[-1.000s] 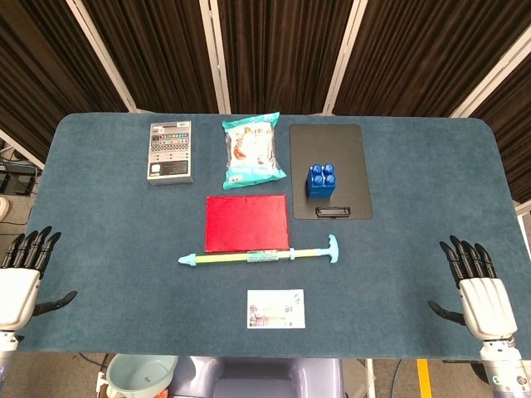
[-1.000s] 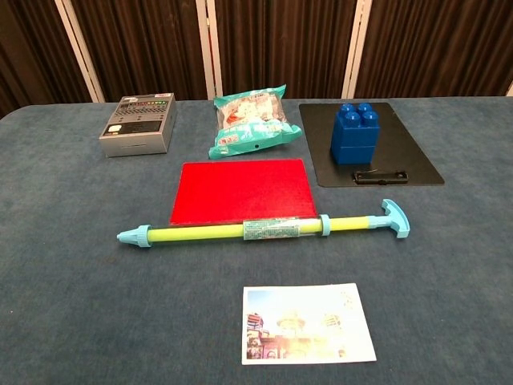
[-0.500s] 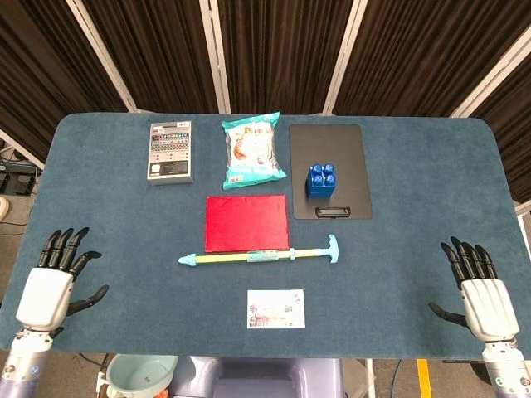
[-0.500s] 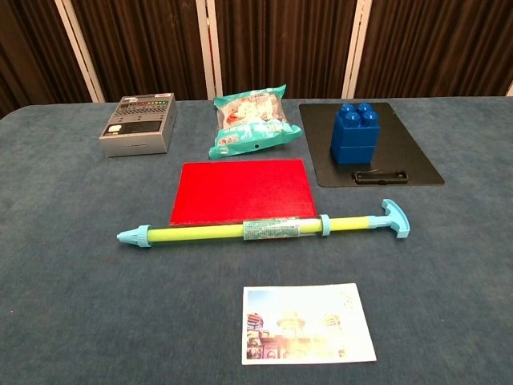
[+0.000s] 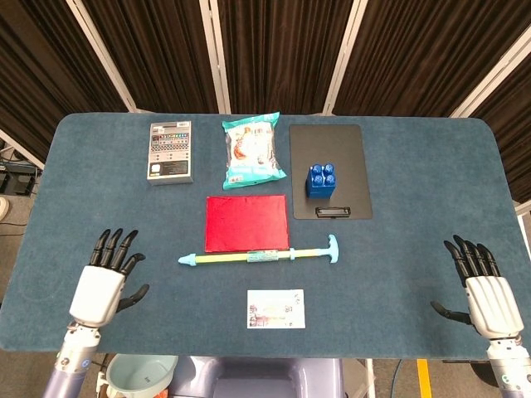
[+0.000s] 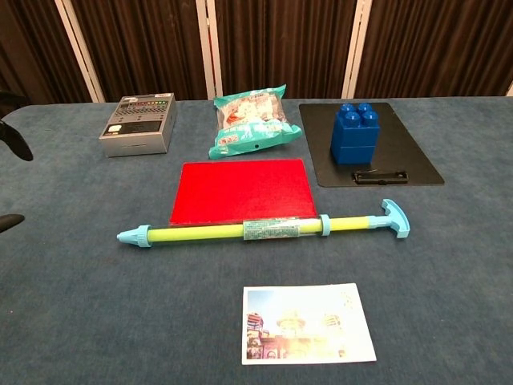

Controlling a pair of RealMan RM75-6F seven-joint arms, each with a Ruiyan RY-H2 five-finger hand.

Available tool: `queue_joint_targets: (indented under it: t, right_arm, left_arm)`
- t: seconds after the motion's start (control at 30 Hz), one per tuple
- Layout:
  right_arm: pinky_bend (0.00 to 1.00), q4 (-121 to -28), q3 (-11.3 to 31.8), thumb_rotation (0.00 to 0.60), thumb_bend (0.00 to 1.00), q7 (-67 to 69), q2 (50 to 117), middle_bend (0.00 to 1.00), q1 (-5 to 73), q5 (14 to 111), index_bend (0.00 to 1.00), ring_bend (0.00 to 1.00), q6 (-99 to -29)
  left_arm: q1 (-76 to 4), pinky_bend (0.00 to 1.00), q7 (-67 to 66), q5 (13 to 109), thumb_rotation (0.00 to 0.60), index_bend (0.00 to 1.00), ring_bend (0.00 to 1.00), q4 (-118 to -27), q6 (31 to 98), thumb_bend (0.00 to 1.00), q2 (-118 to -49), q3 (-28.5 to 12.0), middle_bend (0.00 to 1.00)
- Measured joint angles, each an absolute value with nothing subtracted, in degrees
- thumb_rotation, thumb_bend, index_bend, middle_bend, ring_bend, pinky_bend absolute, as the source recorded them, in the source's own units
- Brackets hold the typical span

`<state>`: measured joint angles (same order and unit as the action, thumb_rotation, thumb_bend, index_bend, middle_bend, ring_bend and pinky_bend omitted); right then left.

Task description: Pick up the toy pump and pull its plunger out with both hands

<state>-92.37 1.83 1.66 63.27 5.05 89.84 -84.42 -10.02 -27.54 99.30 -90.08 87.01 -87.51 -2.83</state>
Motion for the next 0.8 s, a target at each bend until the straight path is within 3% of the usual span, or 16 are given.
queue_joint_targets:
  t: [0.43, 0.8]
  right_arm:
    - [0.00, -91.8, 2.3, 0.600, 0.00, 3.3, 62.6, 0.00, 5.5, 88.3, 0.00, 0.00, -83.1]
    - [0.00, -91.2, 2.5, 0.600, 0.00, 3.9, 62.9, 0.00, 5.9, 88.1, 0.00, 0.00, -82.7]
  left_arm:
    - [-16.1, 0.01, -37.0, 92.8, 0.600, 0.35, 0.00, -84.2, 78.4, 0.21, -98.1, -7.7, 0.09]
    - [-20.5, 0.01, -40.2, 90.2, 0.600, 0.36, 0.00, -78.4, 74.1, 0.23, -104.8, -8.6, 0.09]
